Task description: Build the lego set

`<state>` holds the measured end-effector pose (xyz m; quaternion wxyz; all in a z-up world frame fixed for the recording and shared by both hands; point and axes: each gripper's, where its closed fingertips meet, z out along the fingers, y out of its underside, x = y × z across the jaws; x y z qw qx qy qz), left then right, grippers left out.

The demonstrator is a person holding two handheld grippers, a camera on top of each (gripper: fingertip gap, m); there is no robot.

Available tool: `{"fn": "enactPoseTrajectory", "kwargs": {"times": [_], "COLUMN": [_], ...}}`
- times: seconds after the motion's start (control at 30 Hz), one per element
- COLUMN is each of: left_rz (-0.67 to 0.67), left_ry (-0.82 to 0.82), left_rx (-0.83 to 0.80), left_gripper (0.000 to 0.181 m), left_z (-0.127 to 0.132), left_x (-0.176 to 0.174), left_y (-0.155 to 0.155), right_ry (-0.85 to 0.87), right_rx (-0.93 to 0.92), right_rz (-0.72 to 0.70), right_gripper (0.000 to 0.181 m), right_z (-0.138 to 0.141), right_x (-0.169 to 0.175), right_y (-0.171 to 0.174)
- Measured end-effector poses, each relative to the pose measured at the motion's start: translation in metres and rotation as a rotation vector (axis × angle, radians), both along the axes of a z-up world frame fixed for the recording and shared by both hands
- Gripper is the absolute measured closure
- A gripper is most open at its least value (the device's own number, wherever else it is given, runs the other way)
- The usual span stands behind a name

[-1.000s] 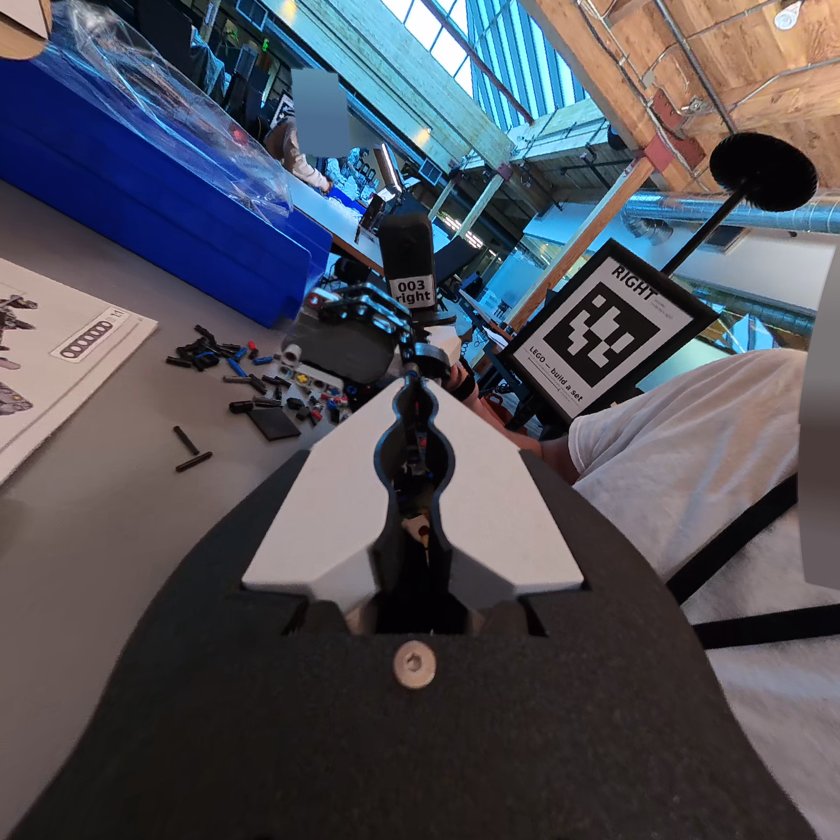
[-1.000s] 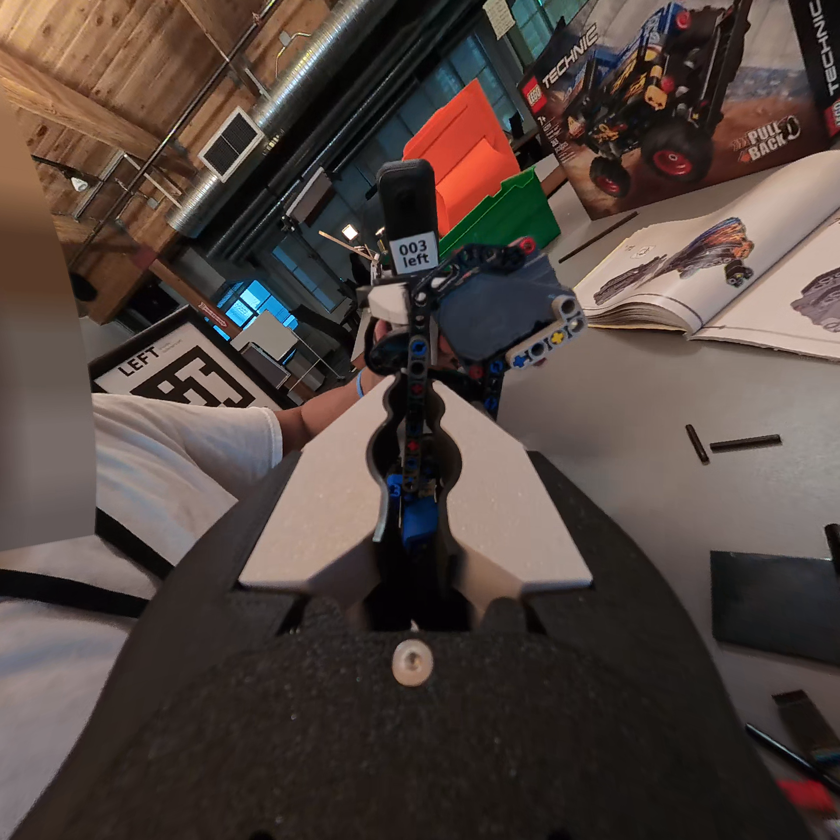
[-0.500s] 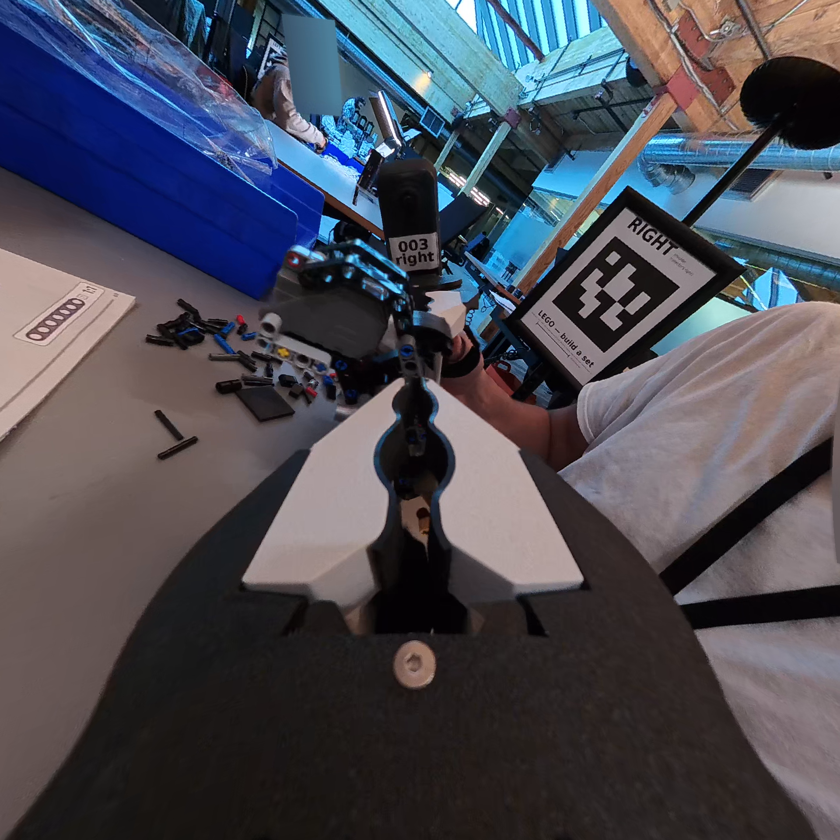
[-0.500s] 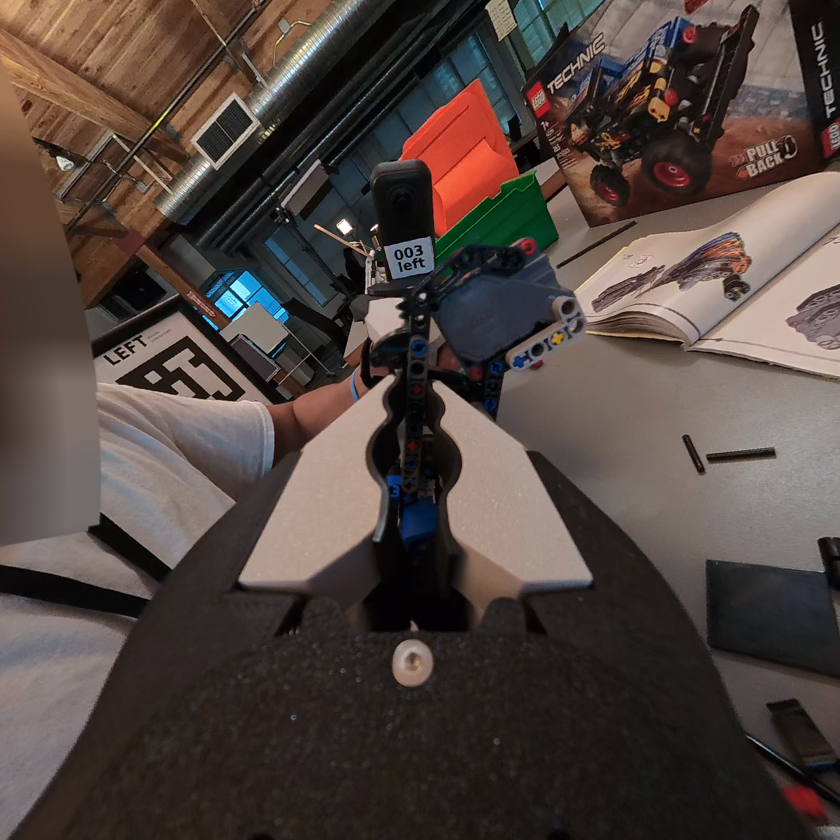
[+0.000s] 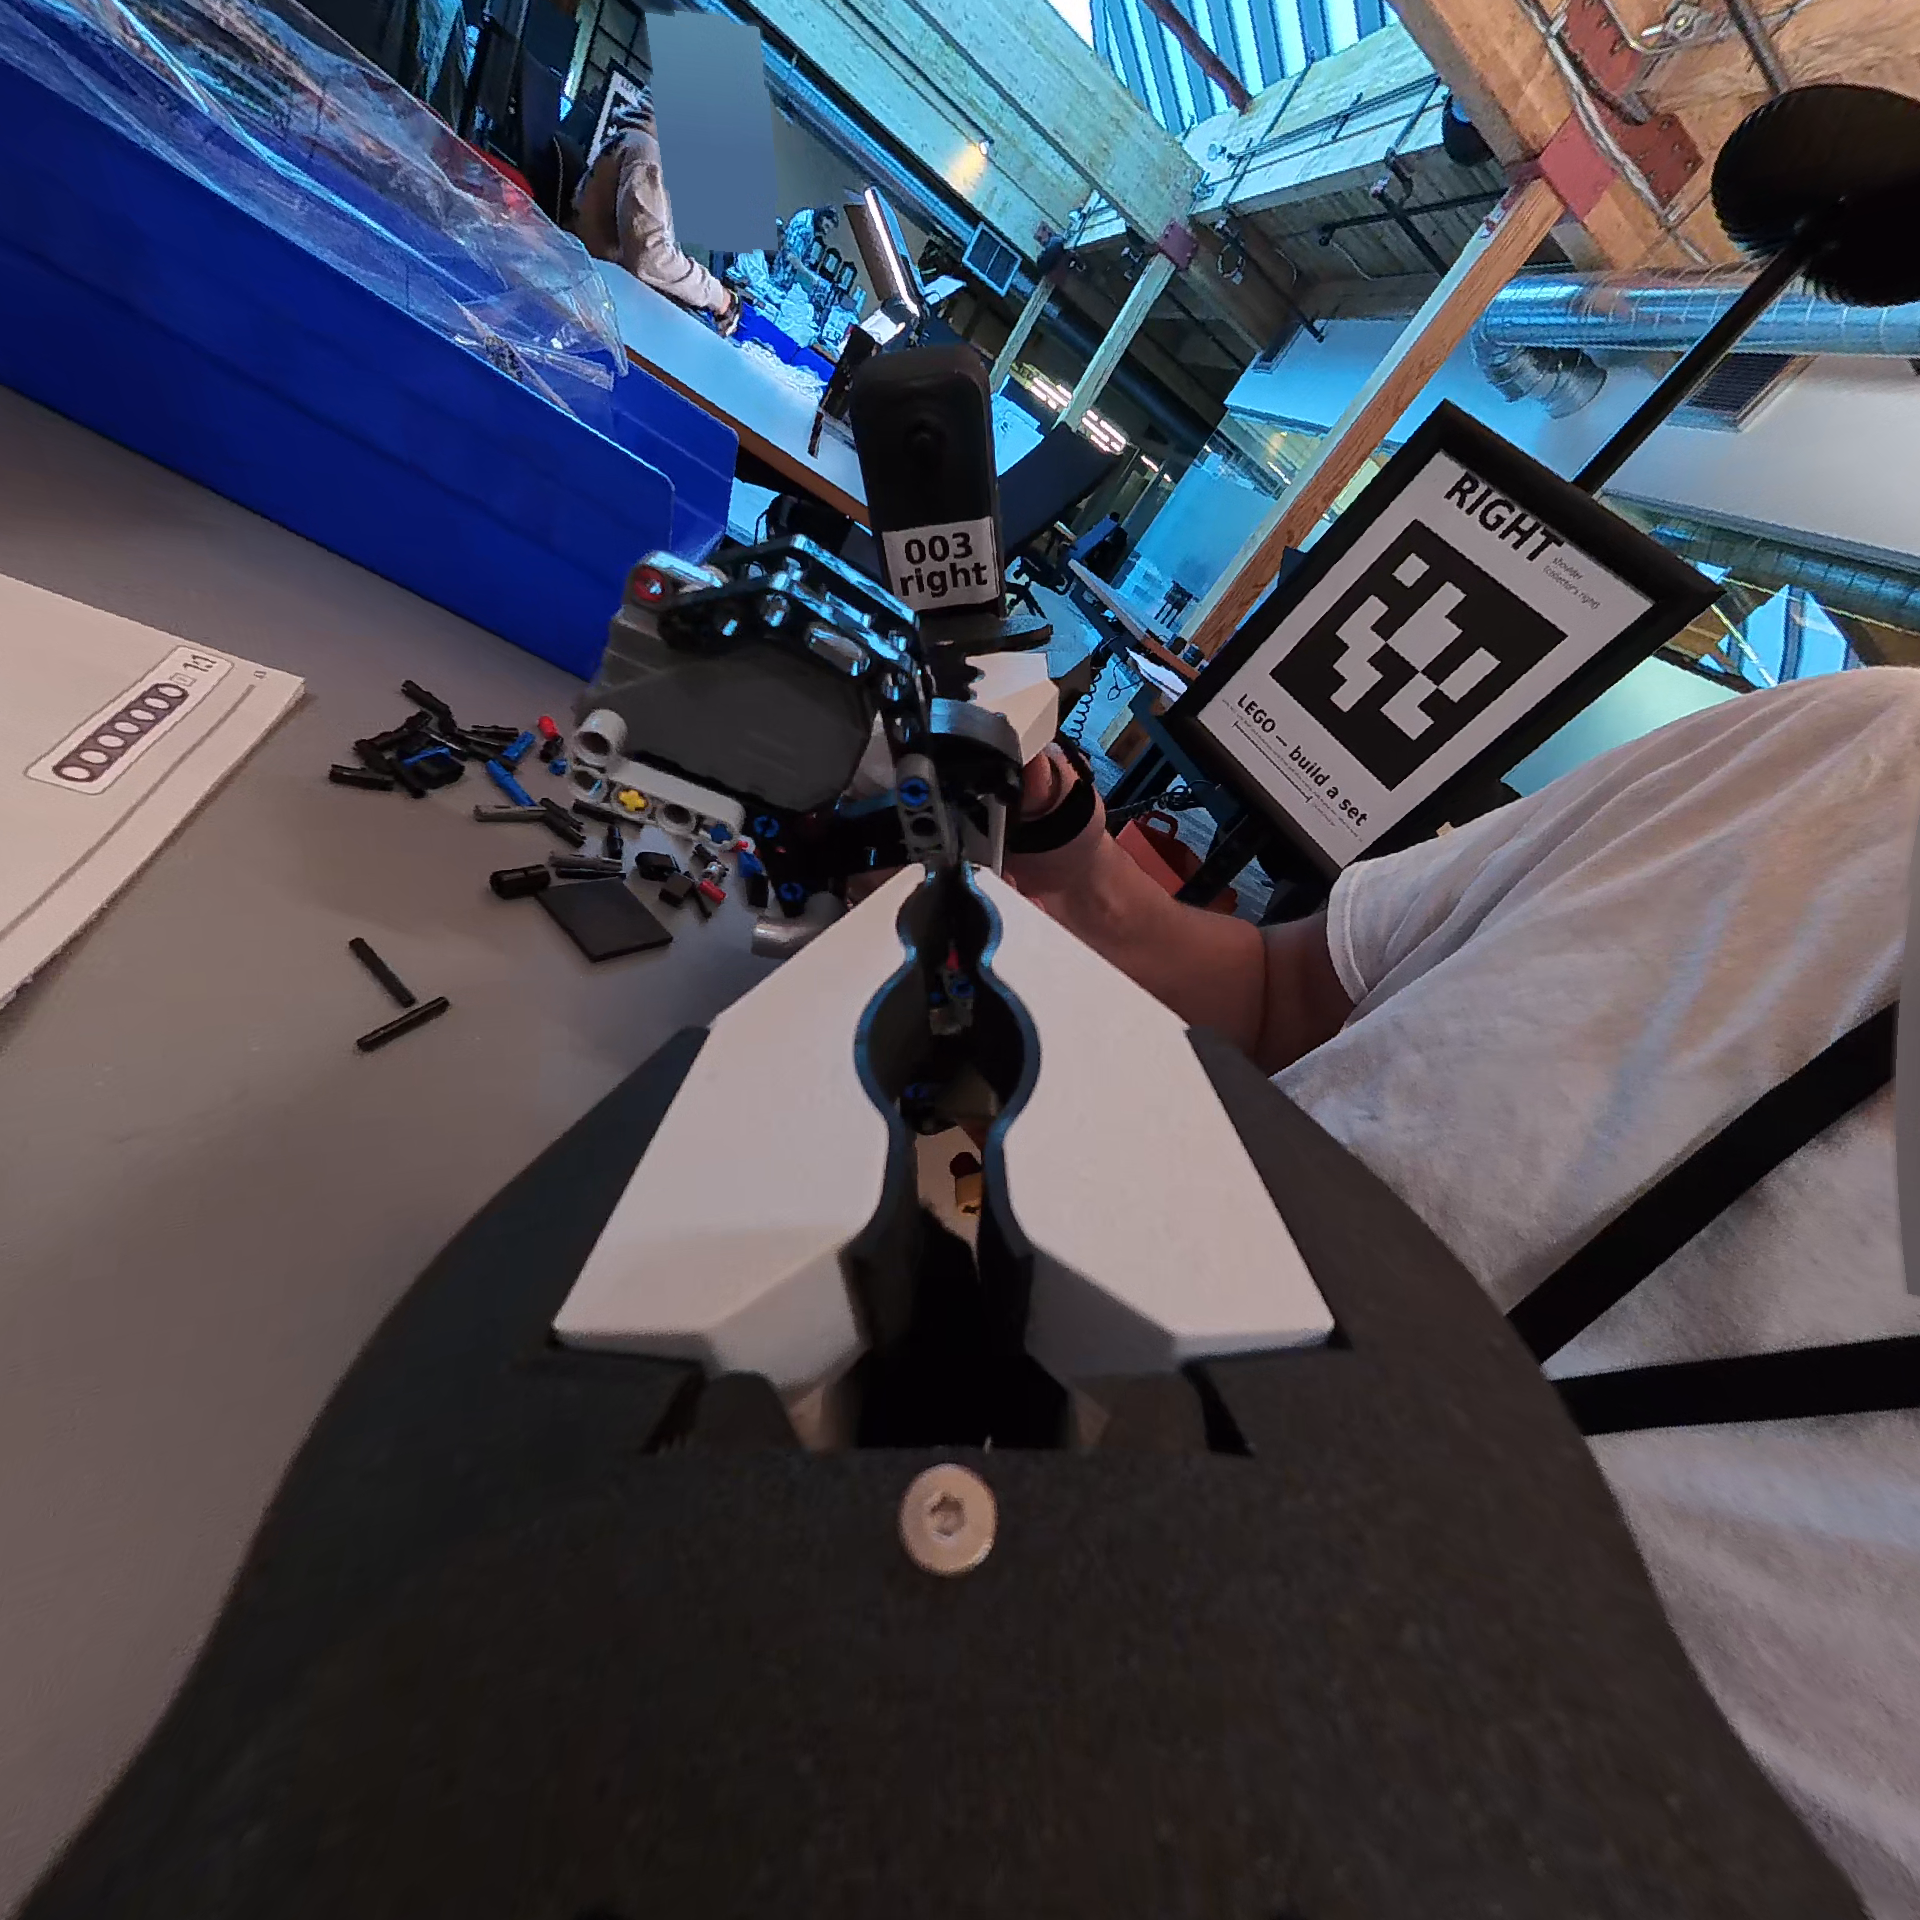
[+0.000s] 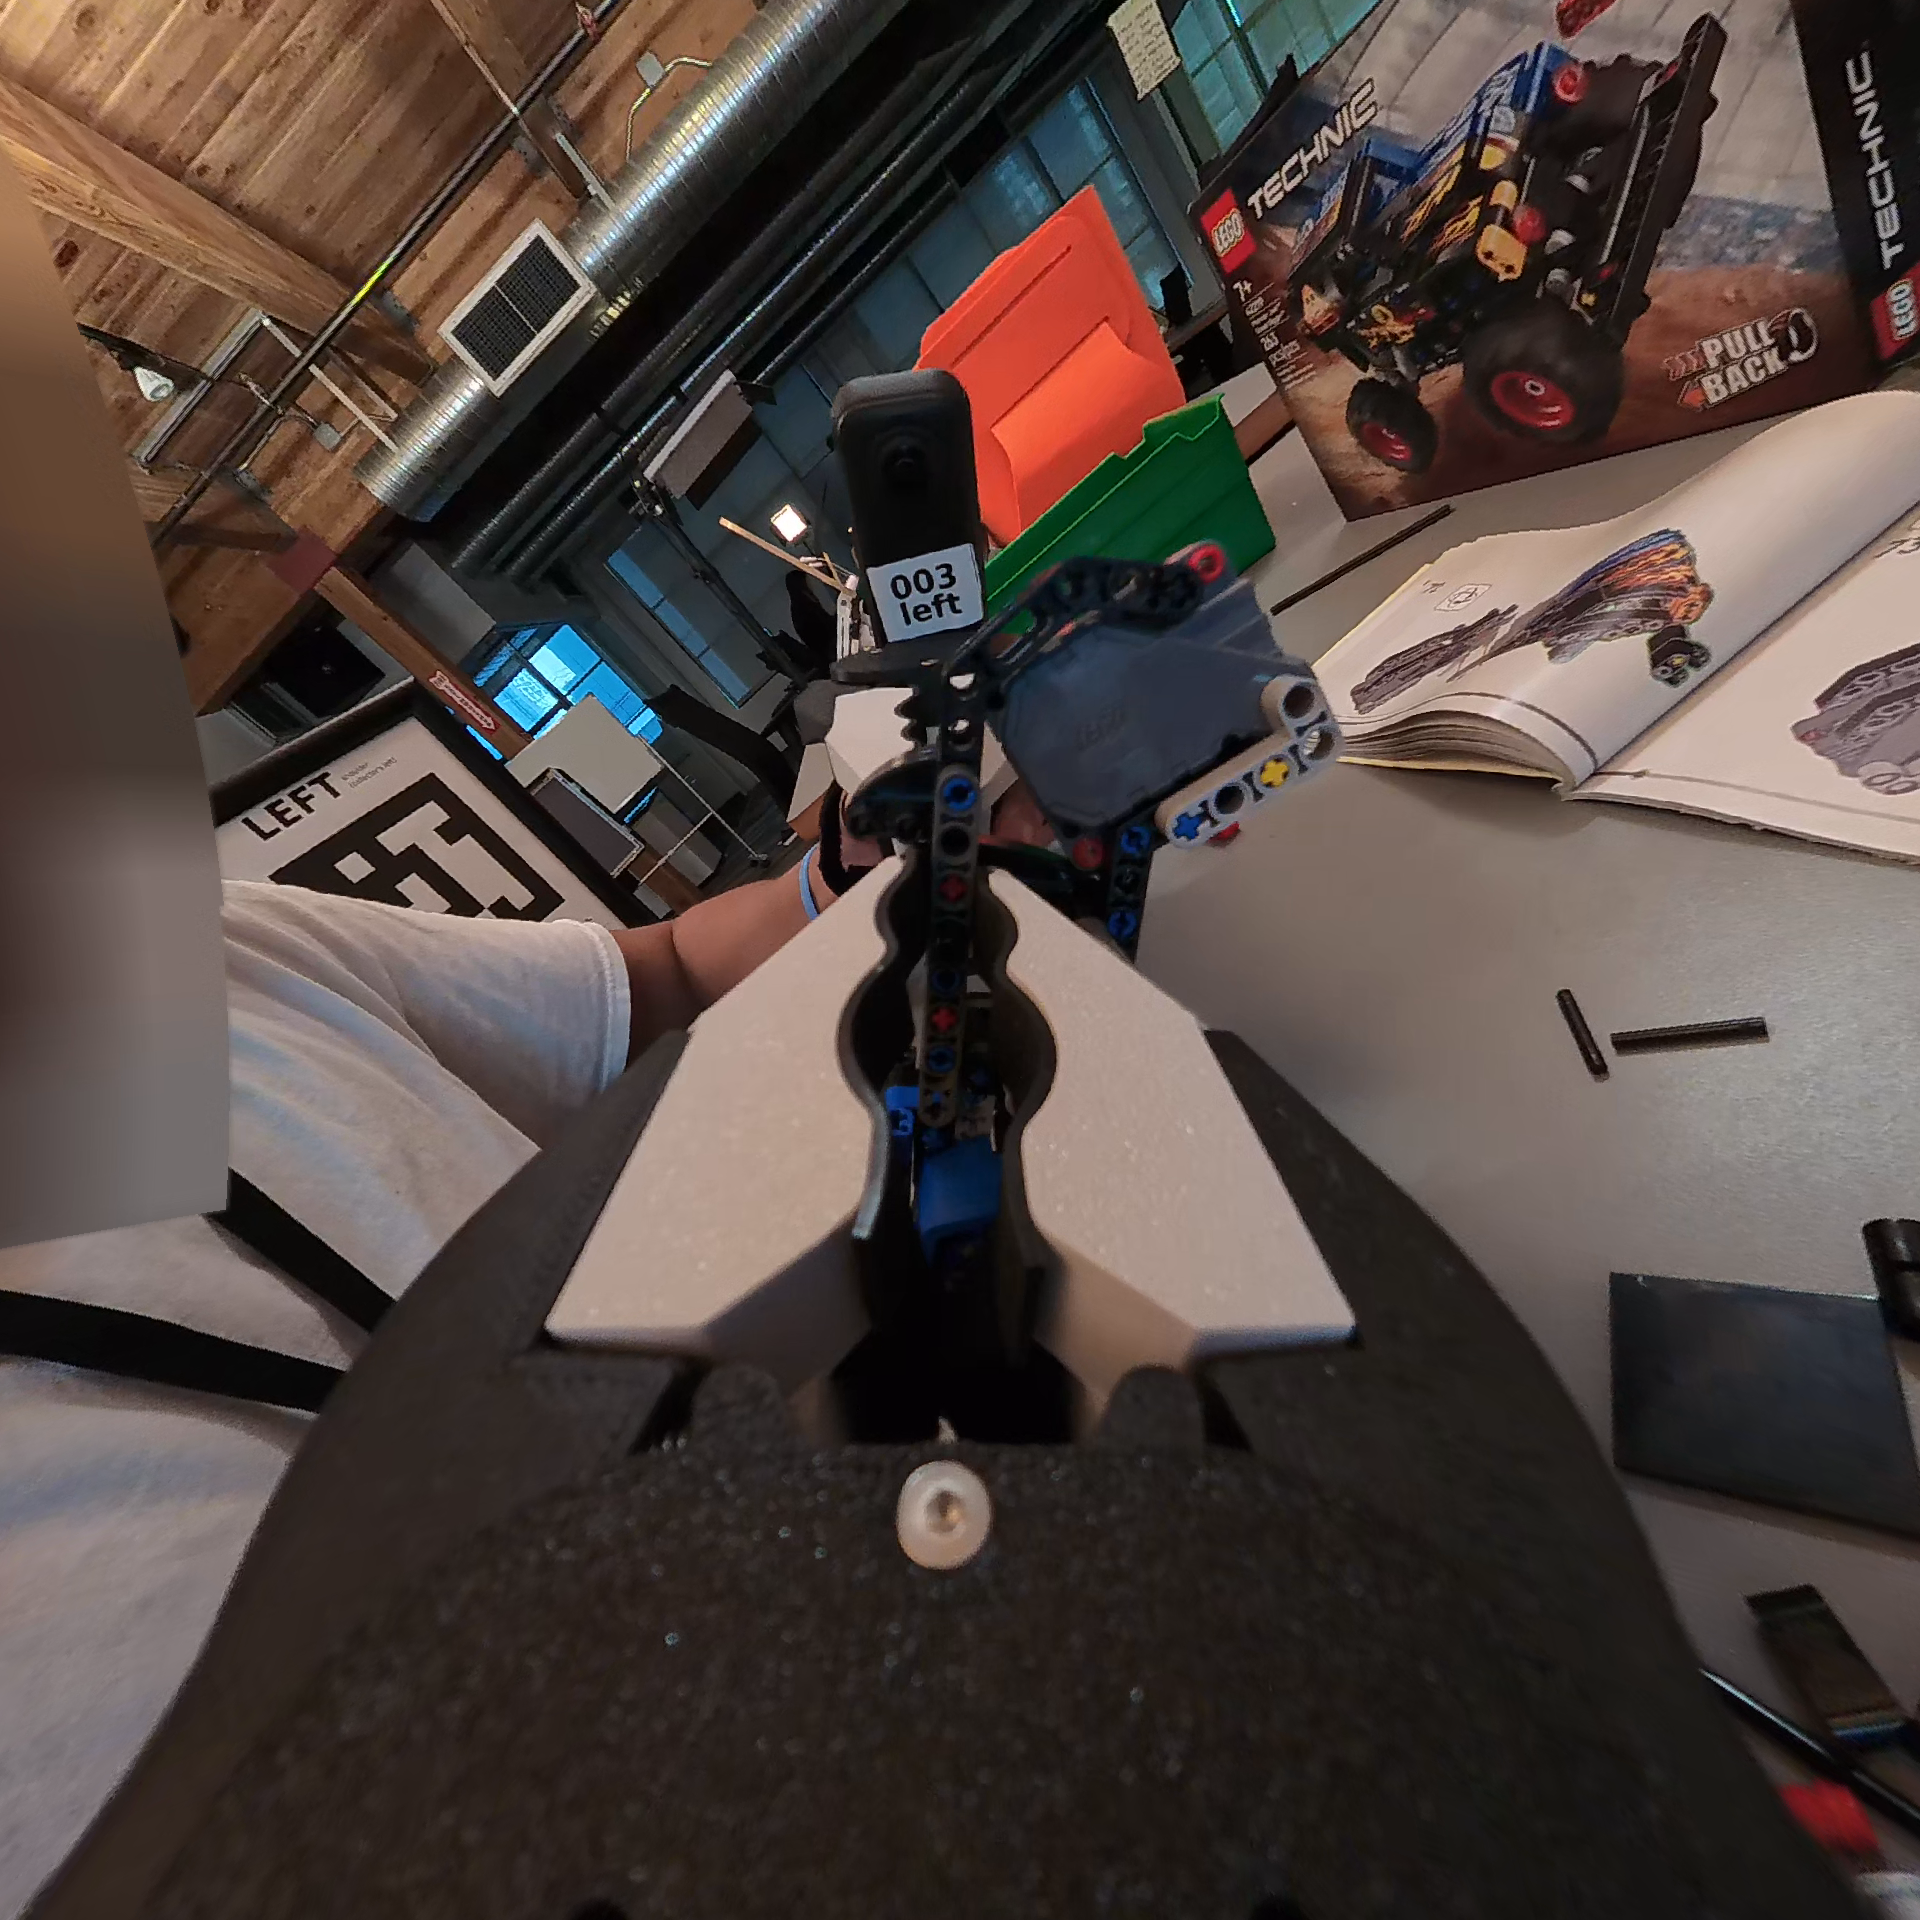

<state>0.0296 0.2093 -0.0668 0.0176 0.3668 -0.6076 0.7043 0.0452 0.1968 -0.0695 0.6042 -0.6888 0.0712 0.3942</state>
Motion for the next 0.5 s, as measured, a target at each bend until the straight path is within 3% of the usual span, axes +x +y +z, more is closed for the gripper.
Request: {"fn": "enactPoseTrajectory", "kwargs": {"times": [0.5], "left_rz": [-0.010], "left_ry": [0.002], "left_rx": [-0.013], "left_gripper": [0.181], "left_z": [-0.0026], "left_x": [-0.0009], "left_y": [-0.0020], "right_ry": [0.006], "right_rx": [-0.014], "right_rz": [0.009], "right_gripper": [0.175], "right_z": [-0.0026], "right_x": [-0.0006], "right_y": [-0.0016]}}
